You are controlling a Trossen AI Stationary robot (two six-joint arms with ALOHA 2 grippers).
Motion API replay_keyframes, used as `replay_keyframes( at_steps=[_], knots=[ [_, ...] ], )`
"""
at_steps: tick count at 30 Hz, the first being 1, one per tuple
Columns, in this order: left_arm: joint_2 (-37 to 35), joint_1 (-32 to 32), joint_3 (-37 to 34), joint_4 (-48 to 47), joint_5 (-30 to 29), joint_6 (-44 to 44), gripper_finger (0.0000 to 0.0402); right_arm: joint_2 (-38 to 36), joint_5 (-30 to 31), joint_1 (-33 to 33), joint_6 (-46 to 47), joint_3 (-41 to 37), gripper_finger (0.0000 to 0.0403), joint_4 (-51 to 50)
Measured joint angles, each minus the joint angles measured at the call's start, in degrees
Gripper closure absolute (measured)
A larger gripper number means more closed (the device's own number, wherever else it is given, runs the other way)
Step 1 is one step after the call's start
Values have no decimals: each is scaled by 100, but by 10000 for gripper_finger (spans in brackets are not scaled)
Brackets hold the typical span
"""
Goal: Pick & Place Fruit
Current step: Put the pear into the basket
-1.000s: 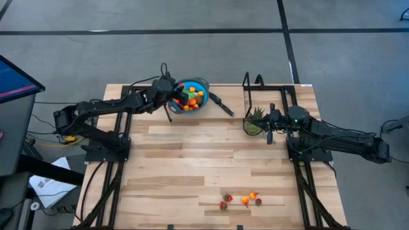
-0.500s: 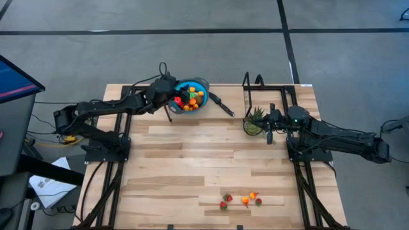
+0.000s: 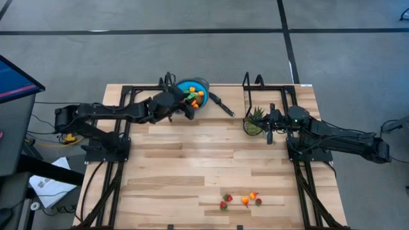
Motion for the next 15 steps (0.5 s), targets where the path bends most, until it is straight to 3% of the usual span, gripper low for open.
replay_keyframes(
  at_steps=[6,15],
  knots=[
    [-3,-464,-110,269,-4,150,309,0,0,0,-1,0,403,1],
    [-2,-1292,-1605,3271,-2,809,394,0,0,0,22,0,403,0]
  ],
)
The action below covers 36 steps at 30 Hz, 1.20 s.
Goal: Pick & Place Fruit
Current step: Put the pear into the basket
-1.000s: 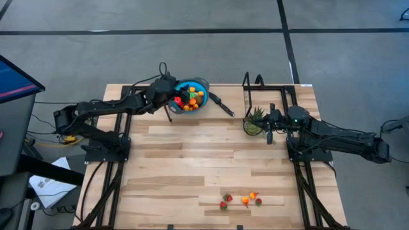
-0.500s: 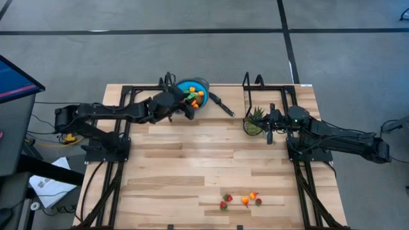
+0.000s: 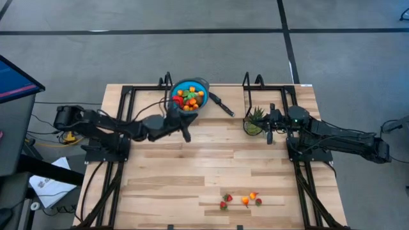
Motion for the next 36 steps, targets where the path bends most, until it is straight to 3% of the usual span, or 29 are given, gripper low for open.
replay_keyframes(
  at_steps=[3,8,11,15,22,29,36],
  knots=[
    [-2,-191,-240,533,2,372,398,2,0,0,47,0,403,0],
    [-2,-342,-447,637,31,484,397,2,0,0,207,0,403,35],
    [0,-397,-665,811,350,496,399,2,0,2,373,0,403,76],
    [0,-473,-1152,1700,870,574,400,0,0,2,574,0,403,260],
    [0,-362,-2002,2848,917,817,400,2,0,-4,578,0,403,308],
    [0,-212,-2128,3412,1043,951,400,2,0,-4,944,0,403,343],
    [0,-152,-2128,3426,1204,1375,400,0,26,-184,471,0,403,343]
  ],
)
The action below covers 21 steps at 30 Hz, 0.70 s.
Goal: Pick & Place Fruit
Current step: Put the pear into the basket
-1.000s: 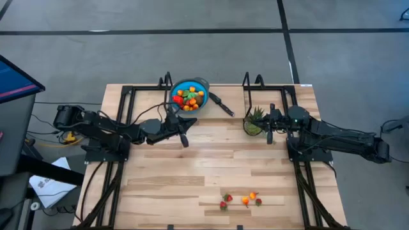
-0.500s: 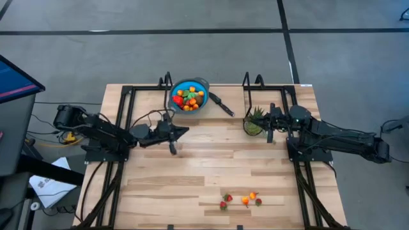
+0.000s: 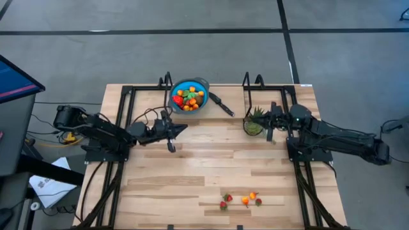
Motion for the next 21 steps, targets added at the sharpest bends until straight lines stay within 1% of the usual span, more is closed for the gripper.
replay_keyframes(
  at_steps=[6,9,13,17,21],
  knots=[
    [0,41,0,150,48,-279,400,-1,0,-165,477,0,403,158],
    [0,36,0,138,262,-93,400,2,0,-159,282,-2,403,170],
    [0,66,0,126,304,67,400,2,-2,-148,5,-1,403,98],
    [0,113,0,130,299,-116,400,2,-3,-146,0,-1,403,150],
    [0,100,0,137,302,-361,400,2,-43,-126,84,0,403,482]
  ],
)
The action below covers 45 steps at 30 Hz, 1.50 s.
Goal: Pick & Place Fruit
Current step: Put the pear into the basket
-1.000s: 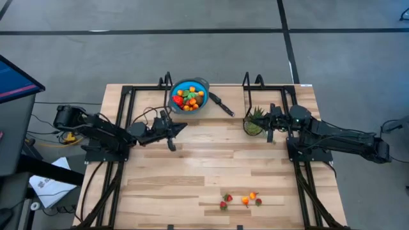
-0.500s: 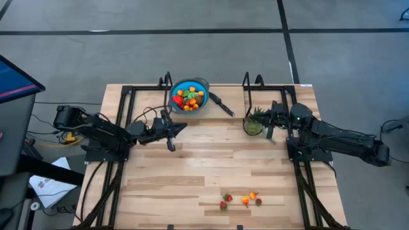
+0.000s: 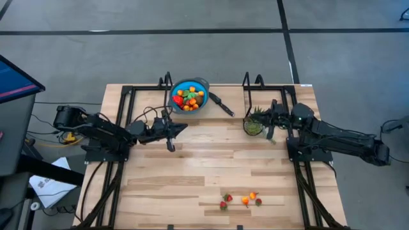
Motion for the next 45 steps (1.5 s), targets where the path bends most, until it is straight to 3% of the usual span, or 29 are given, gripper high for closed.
replay_keyframes(
  at_steps=[8,16,45],
  knots=[
    [2,-16,0,2,195,-53,400,0,-2,95,280,-2,403,124],
    [2,-16,0,4,192,-65,400,0,-5,259,1193,-1,403,65],
    [2,6,0,-2,111,-353,400,0,-7,467,1159,-2,403,-659]
  ],
)
